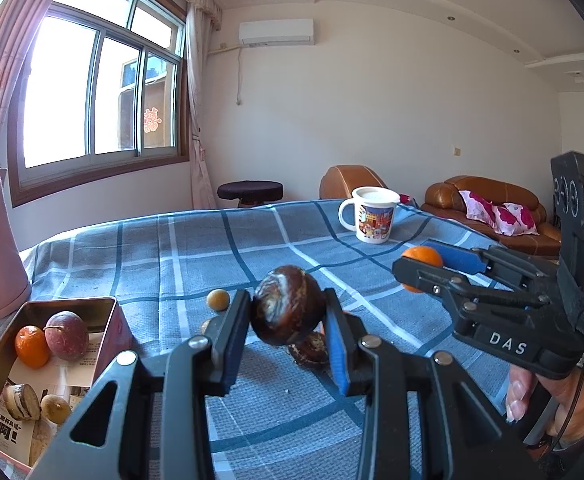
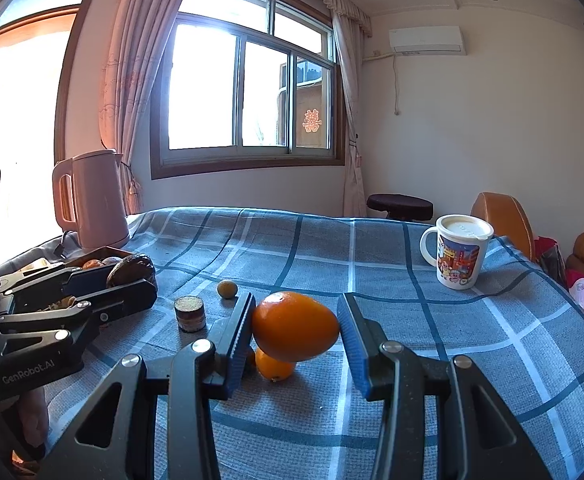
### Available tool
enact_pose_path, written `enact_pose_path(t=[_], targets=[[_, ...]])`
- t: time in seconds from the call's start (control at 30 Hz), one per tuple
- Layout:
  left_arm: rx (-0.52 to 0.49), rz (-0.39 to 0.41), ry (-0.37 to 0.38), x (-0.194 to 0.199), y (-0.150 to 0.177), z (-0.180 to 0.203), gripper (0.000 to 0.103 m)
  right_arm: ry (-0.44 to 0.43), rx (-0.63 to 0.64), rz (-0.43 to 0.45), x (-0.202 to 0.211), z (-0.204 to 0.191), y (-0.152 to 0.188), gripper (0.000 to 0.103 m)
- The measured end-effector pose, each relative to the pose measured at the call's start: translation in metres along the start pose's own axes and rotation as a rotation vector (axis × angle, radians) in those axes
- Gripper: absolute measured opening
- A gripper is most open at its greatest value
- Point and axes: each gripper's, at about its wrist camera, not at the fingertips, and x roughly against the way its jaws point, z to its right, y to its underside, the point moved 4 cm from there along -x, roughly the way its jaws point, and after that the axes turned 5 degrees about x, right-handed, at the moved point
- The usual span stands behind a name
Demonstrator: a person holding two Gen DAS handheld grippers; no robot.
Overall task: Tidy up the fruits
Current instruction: 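Lift the brown fruit and oval orange and carry both toward the tin box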
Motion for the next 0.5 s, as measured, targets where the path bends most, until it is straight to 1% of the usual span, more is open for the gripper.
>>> enact_pose_path(t=[0.27, 0.5], targets=[[0.013, -0.005, -0.013, 0.004, 0.001, -0.007, 0.038, -0.023, 0.022, -0.015, -0.006, -0.011, -0.003, 0.045], [0.028, -0.002, -0.060, 0.012, 0.002, -0.026, 0.038, -0.072, 0.061, -0.016, -0.012, -0.034, -0.013, 0.045]])
